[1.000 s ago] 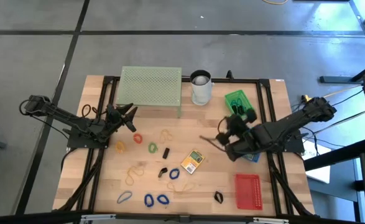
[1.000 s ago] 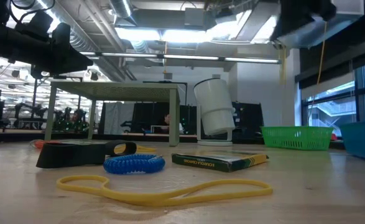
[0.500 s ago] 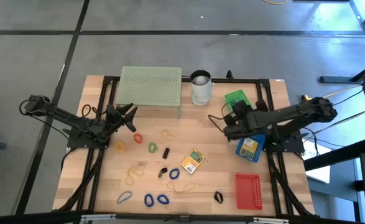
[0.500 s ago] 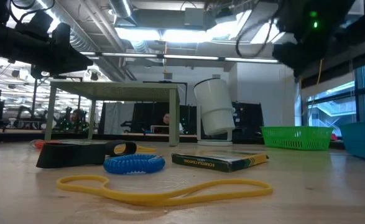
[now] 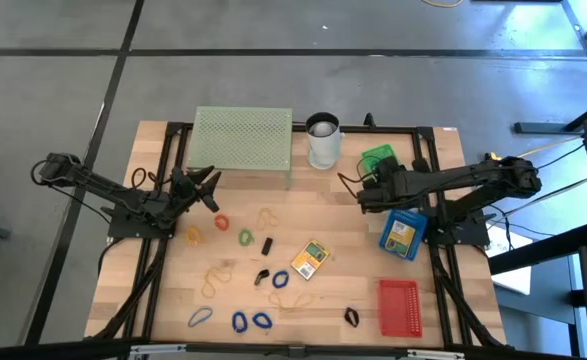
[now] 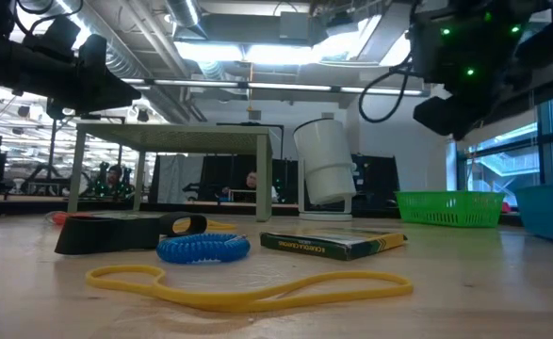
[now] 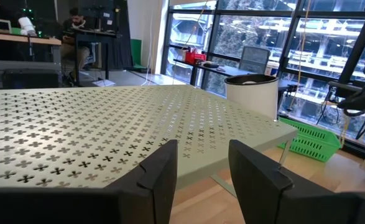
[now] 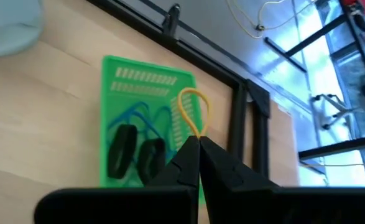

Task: Pick & Place Office Desk Supplies
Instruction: Put the yellow rubber band into the green bin

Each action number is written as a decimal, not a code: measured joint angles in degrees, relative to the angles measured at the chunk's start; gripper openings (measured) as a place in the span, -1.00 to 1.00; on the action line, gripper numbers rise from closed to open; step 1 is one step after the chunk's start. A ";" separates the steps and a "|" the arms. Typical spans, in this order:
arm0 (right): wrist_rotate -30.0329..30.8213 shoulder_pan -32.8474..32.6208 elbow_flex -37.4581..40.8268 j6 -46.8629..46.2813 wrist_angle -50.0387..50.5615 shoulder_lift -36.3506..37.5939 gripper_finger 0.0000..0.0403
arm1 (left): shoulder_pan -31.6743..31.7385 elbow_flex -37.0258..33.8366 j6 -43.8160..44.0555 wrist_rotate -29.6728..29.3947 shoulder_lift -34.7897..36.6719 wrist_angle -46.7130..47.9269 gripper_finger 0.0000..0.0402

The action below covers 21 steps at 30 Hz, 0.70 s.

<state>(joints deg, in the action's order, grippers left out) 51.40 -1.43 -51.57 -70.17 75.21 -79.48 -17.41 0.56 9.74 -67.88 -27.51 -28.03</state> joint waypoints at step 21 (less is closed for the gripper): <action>5.62 5.48 0.00 6.41 -10.46 -0.04 -0.97 | 0.01 0.00 0.00 0.00 0.01 0.00 -0.31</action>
<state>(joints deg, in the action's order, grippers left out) 57.02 4.06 -51.57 -63.76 64.75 -79.53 -17.41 0.56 9.74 -67.88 -27.51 -28.03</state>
